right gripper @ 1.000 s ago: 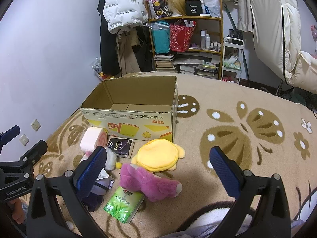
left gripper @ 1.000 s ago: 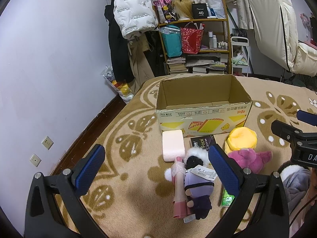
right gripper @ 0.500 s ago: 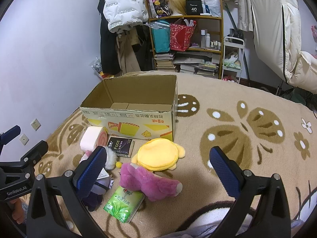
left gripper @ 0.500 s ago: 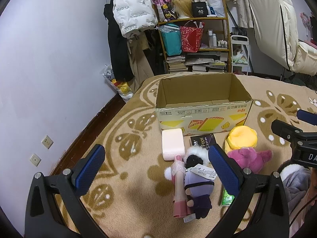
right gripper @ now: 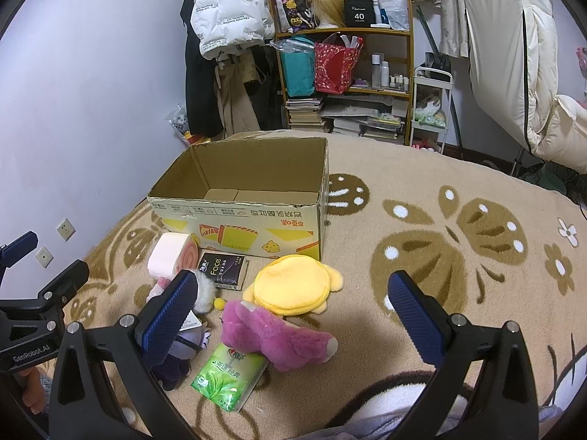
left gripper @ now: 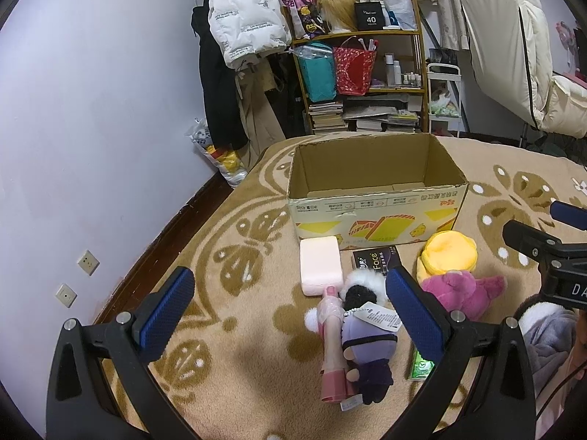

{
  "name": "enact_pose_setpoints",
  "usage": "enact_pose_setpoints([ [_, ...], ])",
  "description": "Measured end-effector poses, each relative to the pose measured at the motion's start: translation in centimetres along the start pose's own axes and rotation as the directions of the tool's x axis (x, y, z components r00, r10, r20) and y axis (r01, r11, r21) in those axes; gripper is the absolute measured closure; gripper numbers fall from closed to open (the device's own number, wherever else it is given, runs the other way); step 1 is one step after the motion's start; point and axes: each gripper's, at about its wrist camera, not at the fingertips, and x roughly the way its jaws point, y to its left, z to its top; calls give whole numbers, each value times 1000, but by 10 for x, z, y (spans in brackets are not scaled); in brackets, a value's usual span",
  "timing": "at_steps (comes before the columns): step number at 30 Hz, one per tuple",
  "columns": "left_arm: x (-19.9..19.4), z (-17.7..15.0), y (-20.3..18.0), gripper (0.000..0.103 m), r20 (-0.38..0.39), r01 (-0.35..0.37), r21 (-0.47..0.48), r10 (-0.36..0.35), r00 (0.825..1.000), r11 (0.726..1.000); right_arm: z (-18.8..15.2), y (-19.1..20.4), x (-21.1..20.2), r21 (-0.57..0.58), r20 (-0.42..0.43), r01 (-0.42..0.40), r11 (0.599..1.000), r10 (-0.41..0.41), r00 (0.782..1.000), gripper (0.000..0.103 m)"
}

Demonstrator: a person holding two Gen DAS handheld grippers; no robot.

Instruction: Organize soft objects

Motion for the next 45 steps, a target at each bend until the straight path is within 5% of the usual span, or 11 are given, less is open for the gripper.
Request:
enact_pose_setpoints([
  [37,-2,-1,-1,0,5,2,5,-2,1000,1000,0,1,2,1,-9,-1,1000,1,1000,0],
  [45,3,5,-3,0,-9,51,12,-51,999,999,-5,-6,10,45,-23,-36,998,37,999,0],
])
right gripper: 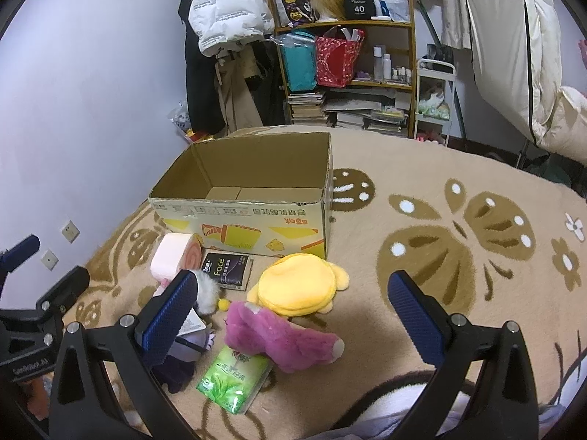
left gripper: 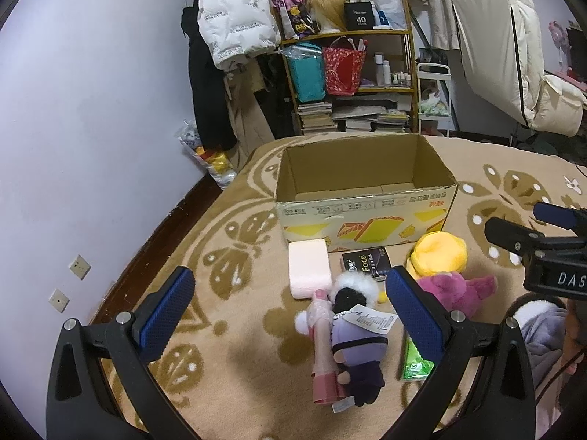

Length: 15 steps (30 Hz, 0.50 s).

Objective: Organize soft objects
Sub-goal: 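Grasp the swirl cushion with the left tool while the right tool grasps the yellow plush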

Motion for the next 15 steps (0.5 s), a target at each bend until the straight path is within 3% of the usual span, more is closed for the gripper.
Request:
enact_pose_setpoints([
  [7,22,13,11,0,-43,-2,-25,0,999,1000,9,-1,18,19,-33,-16,1000,17,999,0],
  [15,72,27,20,0,-108,2,-40,-7,994,999,23,10,51,-40,-83,-12,999,9,997,0],
])
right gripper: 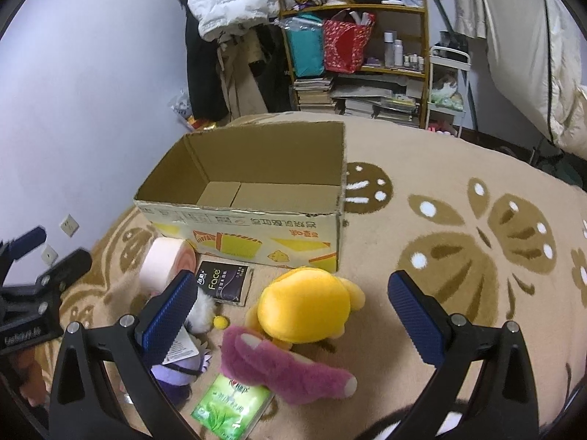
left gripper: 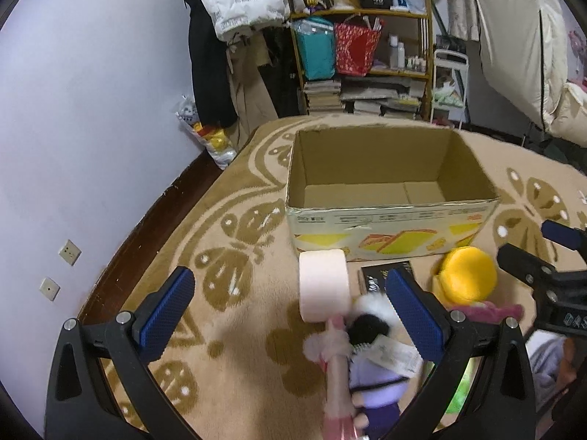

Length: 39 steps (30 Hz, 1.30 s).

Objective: Organize soft objects
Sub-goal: 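Grasp the swirl cushion with the left tool while the right tool grasps the yellow plush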

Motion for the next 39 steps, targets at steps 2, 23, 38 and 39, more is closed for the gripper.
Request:
enact_pose_setpoints([
  [2,15,2,0,0,-26,3,0,-3,1000,1000,2,3,9,0,-19,-11,1000,11,1000,0],
  [23,112,0,-6,0,-201,63,-21,-66,977,998,-5,-8,91,74,-224,-2,997,19,974,0],
  [38,142,-17,-8,12,-249,70,0,-67,966,998,-13,-1,123,56,-319,72,996,-50,947,6],
  [39,143,-18,-8,18,-255,84,-10,-84,963,996,-13,0,123,55,-317,77,996,-56,947,8],
])
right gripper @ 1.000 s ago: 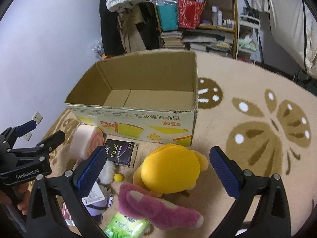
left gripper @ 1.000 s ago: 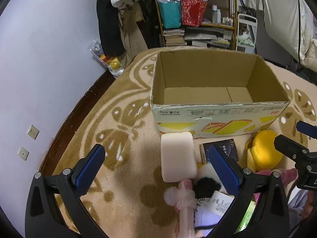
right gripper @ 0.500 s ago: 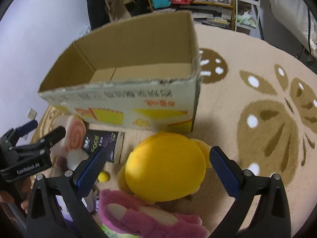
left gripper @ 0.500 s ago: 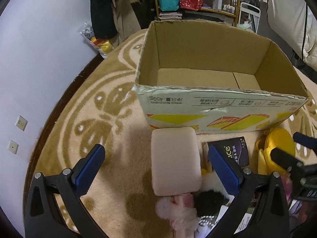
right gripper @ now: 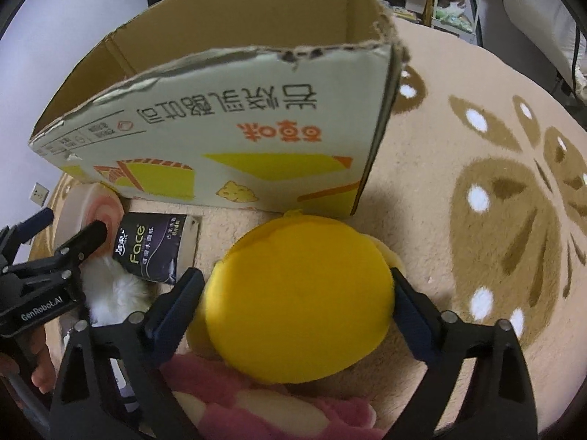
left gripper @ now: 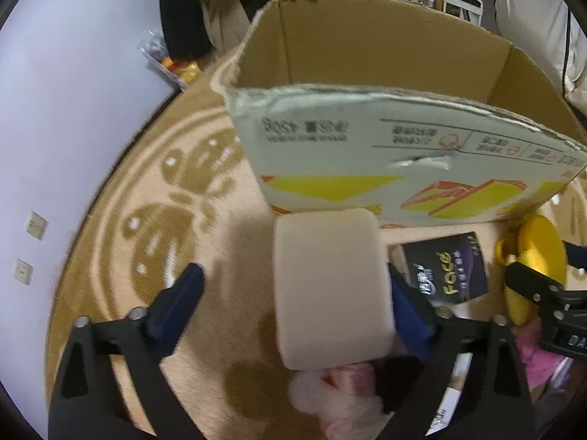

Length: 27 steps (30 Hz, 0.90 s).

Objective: Organize soft objects
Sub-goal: 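Grasp the swirl cushion with the left tool while the right tool grasps the yellow plush, then lift the swirl cushion with the left tool while the right tool lifts the yellow plush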

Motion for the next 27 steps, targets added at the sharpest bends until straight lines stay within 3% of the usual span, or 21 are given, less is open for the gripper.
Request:
enact_pose_setpoints([
  [5,0,-2,-2,34,-7,49,-7,-49,999,999,-1,-7,1,14,-19,-11,1000,11,1000,9],
  [7,0,-3,-2,47,-13,82,-19,-82,997,996,0,-9,4,23,-28,-19,1000,19,999,8],
  [10,-2,-4,-6,56,-10,102,-10,-103,995,995,-8,-18,8,34,-21,-28,999,29,999,8],
  [16,-6,-5,-6,59,-8,91,-24,-91,996,996,-16,-23,8,40,-22,-34,999,35,999,14],
  [19,-12,-6,-6,61,5,51,-14,-51,999,999,-20,-23,6,46,-17,-35,998,36,999,17],
  [27,-25,-8,-2,63,36,20,-26,-19,999,999,-20,-40,-12,109,36,-76,991,73,997,19],
])
